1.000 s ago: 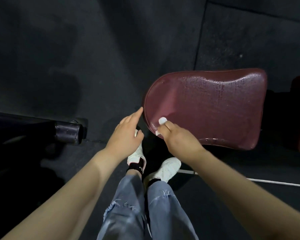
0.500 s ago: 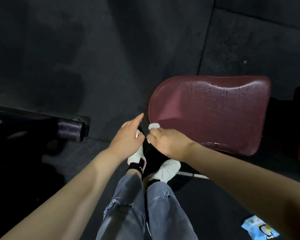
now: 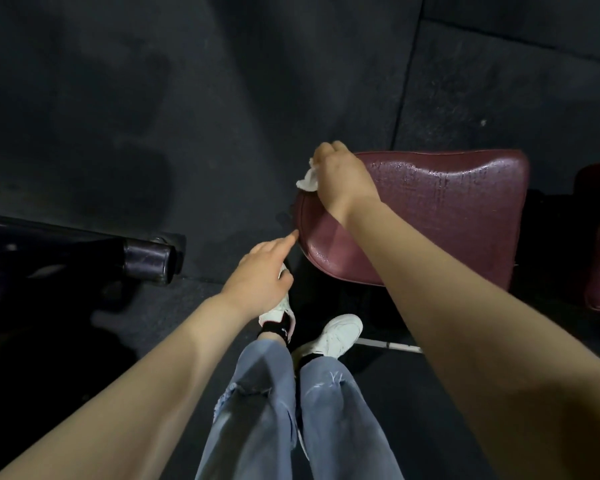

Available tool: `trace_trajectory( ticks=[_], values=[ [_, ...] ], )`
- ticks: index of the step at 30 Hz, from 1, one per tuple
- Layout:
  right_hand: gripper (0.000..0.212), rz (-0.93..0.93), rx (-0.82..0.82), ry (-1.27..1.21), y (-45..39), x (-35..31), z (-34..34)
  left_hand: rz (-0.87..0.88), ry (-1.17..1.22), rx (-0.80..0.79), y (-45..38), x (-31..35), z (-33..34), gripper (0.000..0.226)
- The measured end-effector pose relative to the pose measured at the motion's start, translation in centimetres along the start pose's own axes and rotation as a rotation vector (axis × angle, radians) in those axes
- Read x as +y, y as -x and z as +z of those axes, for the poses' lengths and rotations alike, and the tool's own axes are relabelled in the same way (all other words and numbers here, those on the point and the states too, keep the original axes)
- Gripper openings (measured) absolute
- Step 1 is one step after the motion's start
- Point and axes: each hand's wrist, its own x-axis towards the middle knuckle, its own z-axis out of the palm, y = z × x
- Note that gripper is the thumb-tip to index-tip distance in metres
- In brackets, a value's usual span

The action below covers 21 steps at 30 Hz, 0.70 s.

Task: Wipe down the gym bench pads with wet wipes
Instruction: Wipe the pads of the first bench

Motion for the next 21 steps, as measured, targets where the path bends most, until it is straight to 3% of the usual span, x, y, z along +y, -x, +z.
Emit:
trace_trajectory(
  ticks=[3, 7, 12, 21],
  values=[
    [0.021, 0.070, -0.015, -0.086, 2.2, 0.8, -1.0, 0.025, -0.054, -0.031, 1.1, 1.3, -1.3, 0.071],
    [0.032, 0.283, -0.167, -0.112, 6.9, 3.4, -2.7, 0.001, -0.080, -0.012, 3.1, 4.2, -3.0, 0.070],
    [0.010, 0.479, 0.184, -0.654, 15.9, 5.2, -7.0, 0.133, -0.241, -0.074, 7.4, 9.0, -3.7, 0.068],
    [0.018, 0.629, 0.453, -1.004, 29.0, 5.5, -16.6, 0.155, -0.206, -0.022, 14.1, 20.2, -4.8, 0.063]
  ],
)
